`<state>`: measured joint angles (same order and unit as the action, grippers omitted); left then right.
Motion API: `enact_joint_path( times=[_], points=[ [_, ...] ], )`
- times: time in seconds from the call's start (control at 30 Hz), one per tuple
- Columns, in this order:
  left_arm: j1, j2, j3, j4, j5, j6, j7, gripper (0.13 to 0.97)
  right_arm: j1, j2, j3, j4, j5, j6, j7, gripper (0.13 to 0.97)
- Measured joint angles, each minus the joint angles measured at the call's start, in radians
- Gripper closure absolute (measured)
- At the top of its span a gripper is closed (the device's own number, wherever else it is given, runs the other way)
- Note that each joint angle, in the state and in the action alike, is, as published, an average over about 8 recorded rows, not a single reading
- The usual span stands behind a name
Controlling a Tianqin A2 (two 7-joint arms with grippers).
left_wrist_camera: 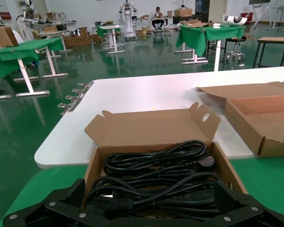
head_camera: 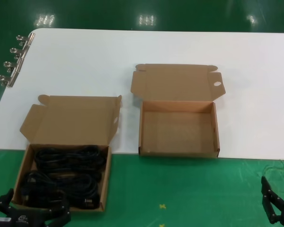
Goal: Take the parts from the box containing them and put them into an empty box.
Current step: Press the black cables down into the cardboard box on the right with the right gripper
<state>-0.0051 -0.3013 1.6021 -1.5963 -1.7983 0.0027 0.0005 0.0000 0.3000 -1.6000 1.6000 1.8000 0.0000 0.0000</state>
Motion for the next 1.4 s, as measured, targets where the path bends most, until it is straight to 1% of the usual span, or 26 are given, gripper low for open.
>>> enact_joint_path(
  times=[0.07, 0.1, 0.13, 0.27, 0.37, 0.4, 0.47, 0.57, 0.63, 0.67, 0.73, 0.77, 0.83, 0.97, 1.07, 1.13, 1.2, 1.27, 1.33, 1.4],
  points=[
    [-0.009, -0.008, 0.008, 0.008, -0.001, 0.003, -0.001, 0.132, 0.000, 0.000, 0.000, 0.000, 0.000, 0.000, 0.000, 0.720],
    [-0.017, -0.016, 0.015, 0.014, -0.002, 0.005, -0.003, 0.132, 0.000, 0.000, 0.000, 0.000, 0.000, 0.000, 0.000, 0.720],
    [-0.026, -0.026, 0.024, 0.021, -0.002, 0.007, -0.006, 0.132, 0.000, 0.000, 0.000, 0.000, 0.000, 0.000, 0.000, 0.693],
    [-0.083, -0.081, 0.077, 0.068, -0.001, 0.025, -0.019, 0.132, 0.000, 0.000, 0.000, 0.000, 0.000, 0.000, 0.000, 0.587],
    [-0.133, -0.120, 0.113, 0.112, 0.013, 0.056, -0.009, 0.132, 0.000, 0.000, 0.000, 0.000, 0.000, 0.000, 0.000, 0.508],
    [-0.149, -0.129, 0.120, 0.127, 0.019, 0.070, 0.004, 0.132, 0.000, 0.000, 0.000, 0.000, 0.000, 0.000, 0.000, 0.508],
    [-0.182, -0.143, 0.128, 0.158, 0.034, 0.105, 0.045, 0.132, 0.000, 0.000, 0.000, 0.000, 0.000, 0.000, 0.000, 0.459],
    [-0.232, -0.161, 0.133, 0.198, 0.059, 0.169, 0.142, 0.132, 0.000, 0.000, 0.000, 0.000, 0.000, 0.000, 0.000, 0.385],
    [-0.268, -0.180, 0.141, 0.219, 0.081, 0.212, 0.205, 0.132, 0.000, 0.000, 0.000, 0.000, 0.000, 0.000, 0.000, 0.336],
    [-0.286, -0.192, 0.148, 0.226, 0.095, 0.233, 0.230, 0.132, 0.000, 0.000, 0.000, 0.000, 0.000, 0.000, 0.000, 0.312],
    [-0.325, -0.226, 0.168, 0.234, 0.135, 0.276, 0.260, 0.132, 0.000, 0.000, 0.000, 0.000, 0.000, 0.000, 0.000, 0.312],
    [-0.344, -0.244, 0.179, 0.234, 0.158, 0.296, 0.263, 0.132, 0.000, 0.000, 0.000, 0.000, 0.000, 0.000, 0.000, 0.312],
    [-0.378, -0.283, 0.203, 0.228, 0.212, 0.336, 0.251, 0.132, 0.000, 0.000, 0.000, 0.000, 0.000, 0.000, 0.000, 0.296],
    [-0.438, -0.365, 0.246, 0.201, 0.336, 0.433, 0.183, 0.132, 0.000, 0.000, 0.000, 0.000, 0.000, 0.000, 0.000, 0.234],
    [-0.483, -0.419, 0.277, 0.189, 0.418, 0.524, 0.129, 0.132, 0.000, 0.000, 0.000, 0.000, 0.000, 0.000, 0.000, 0.187],
    [-0.522, -0.449, 0.302, 0.194, 0.466, 0.595, 0.097, 0.132, 0.000, 0.000, 0.000, 0.000, 0.000, 0.000, 0.000, 0.180],
    [-0.568, -0.469, 0.329, 0.211, 0.508, 0.668, 0.072, 0.132, 0.000, 0.000, 0.000, 0.000, 0.000, 0.000, 0.000, 0.166],
    [-0.621, -0.481, 0.357, 0.238, 0.547, 0.741, 0.050, 0.132, 0.000, 0.000, 0.000, 0.000, 0.000, 0.000, 0.000, 0.152],
    [-0.678, -0.483, 0.386, 0.269, 0.583, 0.812, 0.032, 0.132, 0.000, 0.000, 0.000, 0.000, 0.000, 0.000, 0.000, 0.138],
    [-0.735, -0.479, 0.413, 0.300, 0.615, 0.879, 0.016, 0.132, 0.000, 0.000, 0.000, 0.000, 0.000, 0.000, 0.000, 0.132]
  ],
)
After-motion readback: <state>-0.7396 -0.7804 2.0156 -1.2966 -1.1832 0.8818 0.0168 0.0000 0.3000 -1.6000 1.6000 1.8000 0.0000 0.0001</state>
